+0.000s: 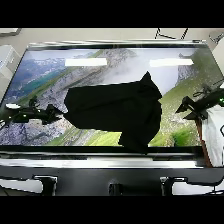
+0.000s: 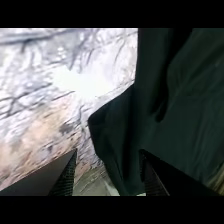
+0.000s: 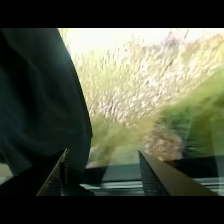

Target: Fold the clothes and pants, and hang the long-sleeved shirts on hangers.

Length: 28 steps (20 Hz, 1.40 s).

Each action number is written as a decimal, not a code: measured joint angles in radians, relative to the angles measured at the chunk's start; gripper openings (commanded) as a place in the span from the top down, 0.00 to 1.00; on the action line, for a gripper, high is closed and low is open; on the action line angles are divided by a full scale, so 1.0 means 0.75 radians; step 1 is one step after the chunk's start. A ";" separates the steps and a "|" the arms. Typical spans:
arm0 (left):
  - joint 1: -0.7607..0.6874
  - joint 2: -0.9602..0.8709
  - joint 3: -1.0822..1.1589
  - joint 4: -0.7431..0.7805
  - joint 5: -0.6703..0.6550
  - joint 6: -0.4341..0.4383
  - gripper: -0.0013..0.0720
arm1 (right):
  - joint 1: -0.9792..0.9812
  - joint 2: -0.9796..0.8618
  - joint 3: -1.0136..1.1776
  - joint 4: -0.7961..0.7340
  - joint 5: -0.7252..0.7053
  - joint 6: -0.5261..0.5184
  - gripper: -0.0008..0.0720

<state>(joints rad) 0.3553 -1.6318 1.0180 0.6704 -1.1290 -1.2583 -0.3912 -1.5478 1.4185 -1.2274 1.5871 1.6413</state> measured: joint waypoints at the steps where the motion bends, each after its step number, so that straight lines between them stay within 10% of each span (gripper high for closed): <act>1: -0.013 -0.011 -0.008 -0.017 0.012 0.008 0.43 | -0.002 0.005 -0.010 -0.001 0.004 -0.004 0.31; 4: -0.053 -0.030 -0.020 -0.057 0.050 0.026 0.51 | -0.002 0.012 -0.026 0.002 0.012 -0.017 0.31; 6: -0.079 -0.036 -0.025 -0.066 0.101 0.027 0.93 | -0.002 0.015 -0.034 0.006 0.015 -0.024 0.31; 19: -0.074 0.087 -0.026 -0.026 0.106 0.068 0.96 | 0.162 0.013 -0.498 0.155 -0.263 -0.135 0.32; 23: -0.070 0.129 -0.026 -0.014 0.070 0.071 0.96 | 0.246 -0.004 -0.555 0.233 -0.417 -0.143 0.94; 28: -0.067 0.276 0.041 -0.002 0.053 0.099 0.96 | 0.287 0.035 -0.384 0.264 -0.430 -0.141 0.94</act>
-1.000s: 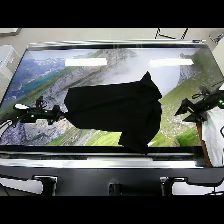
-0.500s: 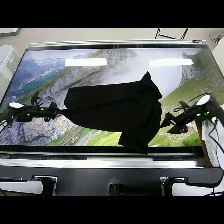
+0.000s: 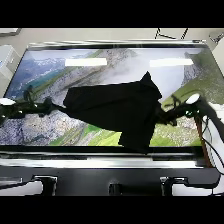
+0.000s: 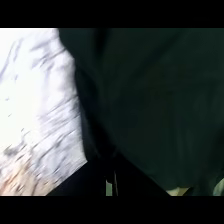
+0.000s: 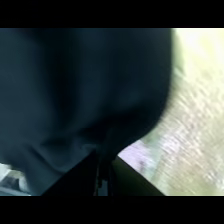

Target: Fold the clothes and pants, and hang the long-sleeved shirts on hangers.

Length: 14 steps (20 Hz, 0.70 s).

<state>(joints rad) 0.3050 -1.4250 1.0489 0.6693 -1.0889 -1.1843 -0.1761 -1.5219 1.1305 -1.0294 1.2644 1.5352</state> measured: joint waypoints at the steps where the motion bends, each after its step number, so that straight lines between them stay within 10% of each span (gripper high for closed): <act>1: 0.000 0.057 0.053 0.009 -0.004 0.006 0.96 | 0.003 0.027 0.094 -0.013 0.013 -0.003 0.94; 8: 0.001 0.541 0.844 0.199 0.136 -0.038 0.96 | 0.008 0.383 1.032 -0.260 -0.131 -0.019 0.94; 14: 0.001 0.861 1.128 0.356 0.261 -0.150 0.96 | 0.008 0.748 1.246 -0.430 -0.232 -0.022 0.94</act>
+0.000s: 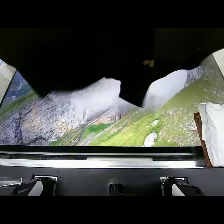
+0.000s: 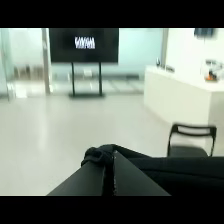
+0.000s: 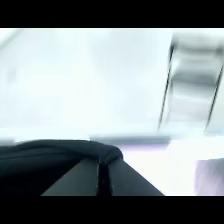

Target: Fold the clothes and pants, and hang the long-sleeved shirts on hangers.

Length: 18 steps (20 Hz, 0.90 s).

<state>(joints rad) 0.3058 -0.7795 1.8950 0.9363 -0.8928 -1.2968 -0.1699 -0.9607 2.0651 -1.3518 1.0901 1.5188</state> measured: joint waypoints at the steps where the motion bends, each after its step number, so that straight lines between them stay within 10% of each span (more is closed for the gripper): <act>1: 0.000 0.030 0.013 0.007 0.011 -0.010 0.96 | 0.000 0.040 0.009 -0.015 -0.010 0.001 0.94; 9: -0.001 -0.013 0.028 0.068 -0.179 -0.069 0.96 | 0.001 0.078 0.013 -0.094 0.153 0.070 0.94; 14: -0.088 -0.333 -0.290 0.086 -0.492 -0.105 0.96 | 0.042 -0.273 -0.292 -0.077 0.515 0.091 0.94; 18: -0.167 -0.666 -0.652 0.092 -0.369 -0.095 0.96 | 0.107 -0.650 -0.524 -0.054 0.421 0.167 0.94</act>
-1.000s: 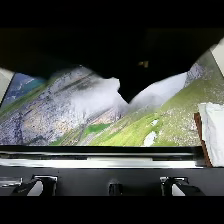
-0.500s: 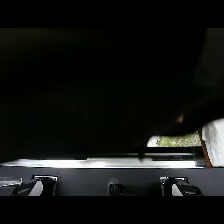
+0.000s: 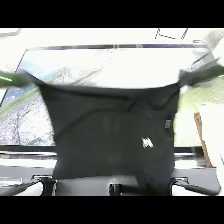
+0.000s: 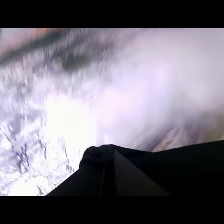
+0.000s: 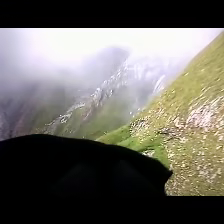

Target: Fold the clothes and pants, and hang the long-sleeved shirts on hangers.

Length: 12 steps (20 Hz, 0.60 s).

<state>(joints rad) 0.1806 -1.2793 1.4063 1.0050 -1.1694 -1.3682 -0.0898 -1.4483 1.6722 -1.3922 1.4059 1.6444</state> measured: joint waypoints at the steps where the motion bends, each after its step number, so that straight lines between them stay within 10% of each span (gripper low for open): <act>1: -0.009 -0.093 -0.038 -0.002 0.053 0.002 0.96 | 0.007 -0.094 -0.025 0.033 -0.066 0.024 0.94; 12: -0.048 -0.685 0.245 -0.026 0.429 0.009 0.96 | 0.021 -0.466 -0.086 0.132 -0.945 0.124 0.94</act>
<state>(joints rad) 0.1448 -1.7927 1.5898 0.9852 -0.8474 -1.3613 -0.0742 -1.7977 1.6077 -1.2930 0.6971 1.7374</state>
